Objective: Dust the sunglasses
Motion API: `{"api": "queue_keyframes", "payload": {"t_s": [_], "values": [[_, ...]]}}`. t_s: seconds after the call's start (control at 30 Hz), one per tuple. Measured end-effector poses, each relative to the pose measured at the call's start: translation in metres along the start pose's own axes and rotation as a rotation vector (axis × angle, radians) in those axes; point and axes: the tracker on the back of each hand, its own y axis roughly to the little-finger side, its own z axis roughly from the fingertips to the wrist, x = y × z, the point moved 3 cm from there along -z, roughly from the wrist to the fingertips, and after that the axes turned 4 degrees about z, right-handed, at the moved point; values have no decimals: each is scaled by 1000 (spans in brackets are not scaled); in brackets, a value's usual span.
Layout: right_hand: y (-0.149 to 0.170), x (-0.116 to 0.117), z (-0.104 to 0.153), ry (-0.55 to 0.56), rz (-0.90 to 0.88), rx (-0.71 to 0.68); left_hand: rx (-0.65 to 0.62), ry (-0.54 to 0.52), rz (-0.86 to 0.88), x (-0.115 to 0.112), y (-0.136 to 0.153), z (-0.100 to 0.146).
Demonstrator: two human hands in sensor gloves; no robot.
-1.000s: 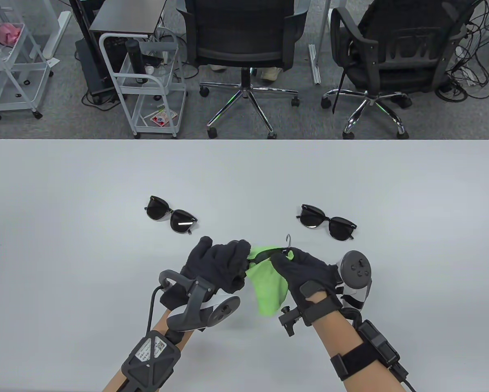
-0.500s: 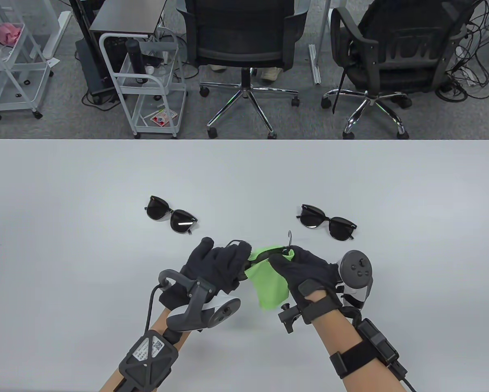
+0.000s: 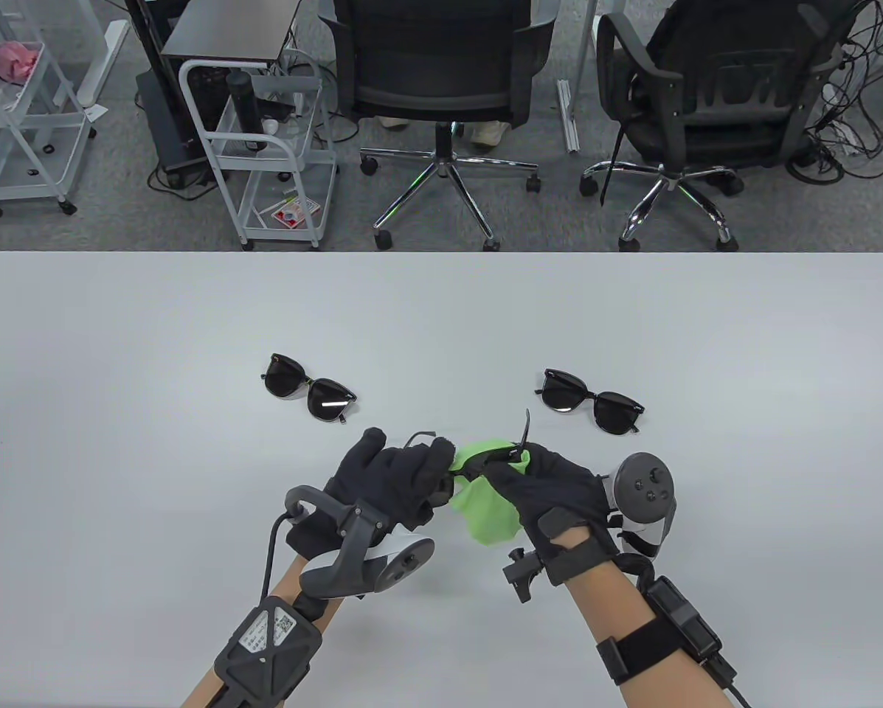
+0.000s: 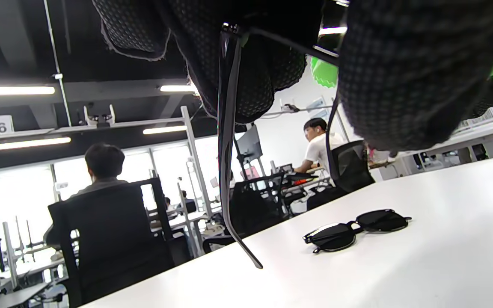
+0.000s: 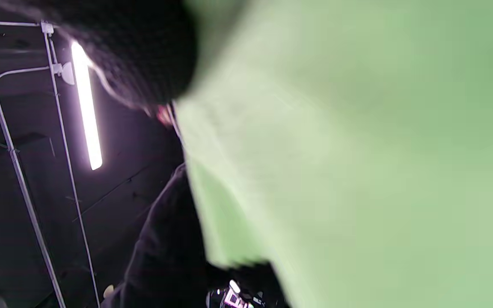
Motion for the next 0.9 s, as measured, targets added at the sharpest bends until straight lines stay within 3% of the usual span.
{"api": "queue_keyframes", "payload": {"t_s": [0.13, 0.27, 0.33, 0.47, 0.5, 0.6, 0.73, 0.83, 0.9], "values": [[9, 4, -4, -143, -87, 0, -12, -7, -32, 4, 1, 3], [6, -1, 0, -15, -55, 33, -30, -15, -16, 7, -7, 4], [8, -2, 2, -2, -69, 48, -32, -12, -25, 7, -8, 3], [6, 11, -5, -267, -210, 2, 6, 9, 9, 3, 1, 3], [3, 12, -4, -282, -173, -13, 6, 12, 9, 3, 3, 4], [-3, 7, -4, -153, 28, -18, -9, 14, -29, 2, 1, 5], [-4, 3, 1, -33, 4, -11, -10, 1, -4, 4, -1, 3], [-2, 0, 0, -49, -53, -3, -14, -7, 2, 6, -4, 2], [0, 3, -3, -137, -117, 0, -16, -10, -25, 7, -2, 3]]}}
